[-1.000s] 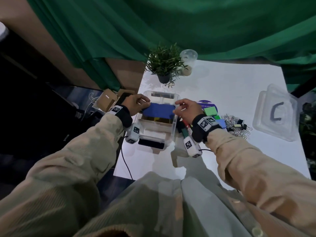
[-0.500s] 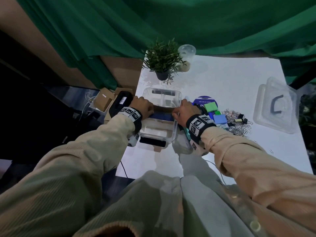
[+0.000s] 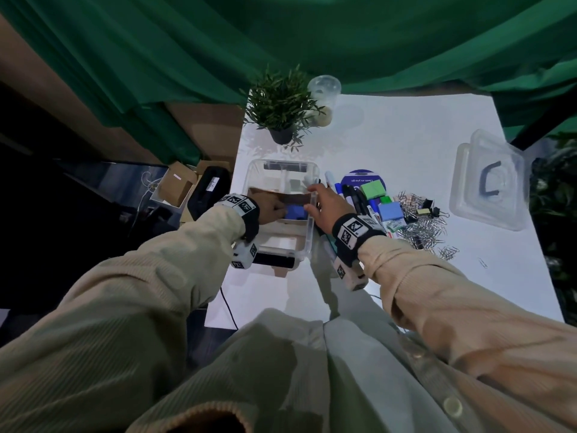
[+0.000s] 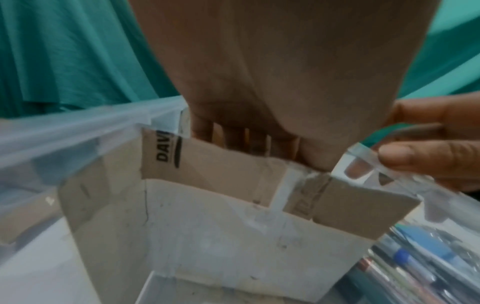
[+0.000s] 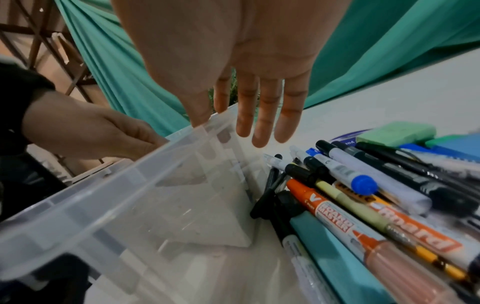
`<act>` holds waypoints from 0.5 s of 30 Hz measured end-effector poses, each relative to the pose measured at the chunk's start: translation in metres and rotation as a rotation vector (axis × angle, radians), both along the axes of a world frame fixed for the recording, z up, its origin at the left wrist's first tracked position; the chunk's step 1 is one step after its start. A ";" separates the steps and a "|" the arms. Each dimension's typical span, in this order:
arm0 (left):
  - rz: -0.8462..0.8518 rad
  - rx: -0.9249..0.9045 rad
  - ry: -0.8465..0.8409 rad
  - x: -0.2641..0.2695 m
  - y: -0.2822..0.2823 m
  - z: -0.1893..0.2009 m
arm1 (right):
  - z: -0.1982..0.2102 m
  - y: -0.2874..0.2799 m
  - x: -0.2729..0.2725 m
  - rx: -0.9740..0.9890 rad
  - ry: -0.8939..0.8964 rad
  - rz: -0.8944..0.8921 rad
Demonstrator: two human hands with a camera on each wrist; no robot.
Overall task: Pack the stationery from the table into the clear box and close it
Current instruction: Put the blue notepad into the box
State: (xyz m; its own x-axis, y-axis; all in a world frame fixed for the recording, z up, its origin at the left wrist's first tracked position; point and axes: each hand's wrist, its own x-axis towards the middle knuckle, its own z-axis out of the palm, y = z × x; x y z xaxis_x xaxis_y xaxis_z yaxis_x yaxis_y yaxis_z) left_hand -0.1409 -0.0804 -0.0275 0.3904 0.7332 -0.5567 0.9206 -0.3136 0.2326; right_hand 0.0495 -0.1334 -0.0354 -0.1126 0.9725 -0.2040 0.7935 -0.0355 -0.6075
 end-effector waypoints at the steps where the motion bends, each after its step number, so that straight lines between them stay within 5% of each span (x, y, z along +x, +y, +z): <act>1: 0.028 -0.003 -0.016 -0.002 0.000 0.002 | 0.001 -0.001 0.001 -0.003 0.055 -0.023; 5: 0.188 0.130 -0.135 -0.022 -0.001 0.012 | -0.007 -0.013 0.027 -0.051 0.260 -0.188; 8: 0.273 0.246 -0.233 -0.024 -0.018 0.023 | -0.024 -0.028 0.067 -0.056 0.140 -0.301; 15: -0.082 0.219 -0.385 0.074 -0.092 0.041 | -0.054 -0.067 0.143 -0.203 -0.068 -0.514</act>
State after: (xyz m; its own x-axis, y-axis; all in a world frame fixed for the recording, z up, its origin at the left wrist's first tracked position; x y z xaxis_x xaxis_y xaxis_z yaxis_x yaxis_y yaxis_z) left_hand -0.0666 -0.1725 0.0136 0.6004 0.7756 -0.1947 0.7501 -0.4619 0.4733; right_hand 0.1929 -0.2004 -0.0891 0.3862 0.8391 -0.3831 0.6804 -0.5395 -0.4959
